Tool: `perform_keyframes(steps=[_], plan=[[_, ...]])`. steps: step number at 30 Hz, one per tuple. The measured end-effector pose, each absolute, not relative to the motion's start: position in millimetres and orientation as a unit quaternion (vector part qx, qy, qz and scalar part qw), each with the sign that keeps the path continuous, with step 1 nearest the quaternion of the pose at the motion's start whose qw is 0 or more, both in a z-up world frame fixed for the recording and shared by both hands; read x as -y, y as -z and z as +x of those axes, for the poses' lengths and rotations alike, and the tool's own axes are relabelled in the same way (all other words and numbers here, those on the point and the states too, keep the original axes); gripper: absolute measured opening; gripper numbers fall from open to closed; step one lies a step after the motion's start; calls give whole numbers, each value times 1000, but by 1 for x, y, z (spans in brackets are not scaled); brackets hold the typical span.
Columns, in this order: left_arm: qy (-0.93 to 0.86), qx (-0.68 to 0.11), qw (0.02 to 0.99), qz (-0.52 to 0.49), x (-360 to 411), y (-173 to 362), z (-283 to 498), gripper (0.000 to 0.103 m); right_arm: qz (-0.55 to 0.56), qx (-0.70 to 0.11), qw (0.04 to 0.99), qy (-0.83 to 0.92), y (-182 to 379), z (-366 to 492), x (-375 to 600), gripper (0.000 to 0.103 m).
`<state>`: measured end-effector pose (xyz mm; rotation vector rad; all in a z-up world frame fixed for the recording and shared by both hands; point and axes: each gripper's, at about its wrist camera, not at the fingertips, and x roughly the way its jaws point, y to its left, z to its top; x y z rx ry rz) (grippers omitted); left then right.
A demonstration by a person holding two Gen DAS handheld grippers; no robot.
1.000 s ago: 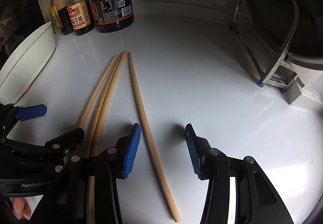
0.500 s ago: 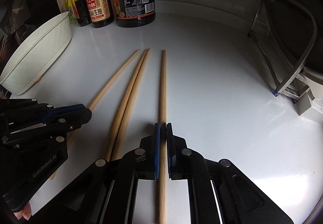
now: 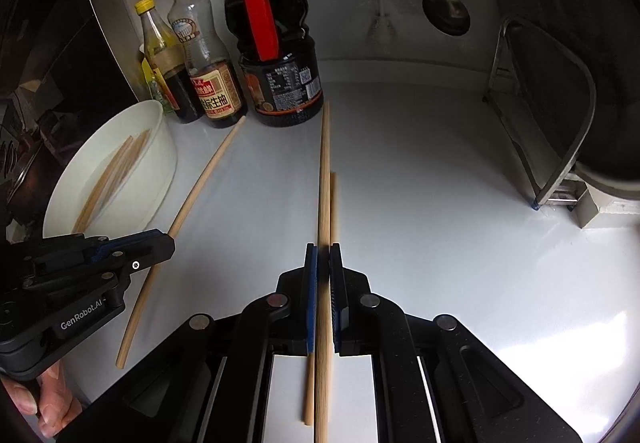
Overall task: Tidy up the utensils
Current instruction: 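Carry both chopsticks into the basin and open both tools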
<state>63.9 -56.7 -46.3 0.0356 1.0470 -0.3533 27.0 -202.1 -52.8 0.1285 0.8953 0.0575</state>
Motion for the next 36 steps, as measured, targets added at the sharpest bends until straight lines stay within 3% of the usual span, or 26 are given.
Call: perform_keyframes(steps=[10, 18, 36], plan=[[91, -467, 879, -17, -75, -5, 102, 7, 47, -408, 902, -132, 11, 88, 76, 6], [33, -483, 874, -32, -164, 13, 142, 7, 41, -435, 882, -174, 22, 144, -12, 6], [49, -540, 839, -38, -184, 72, 175, 7, 42, -522, 840, -140, 75, 188, -60, 6]])
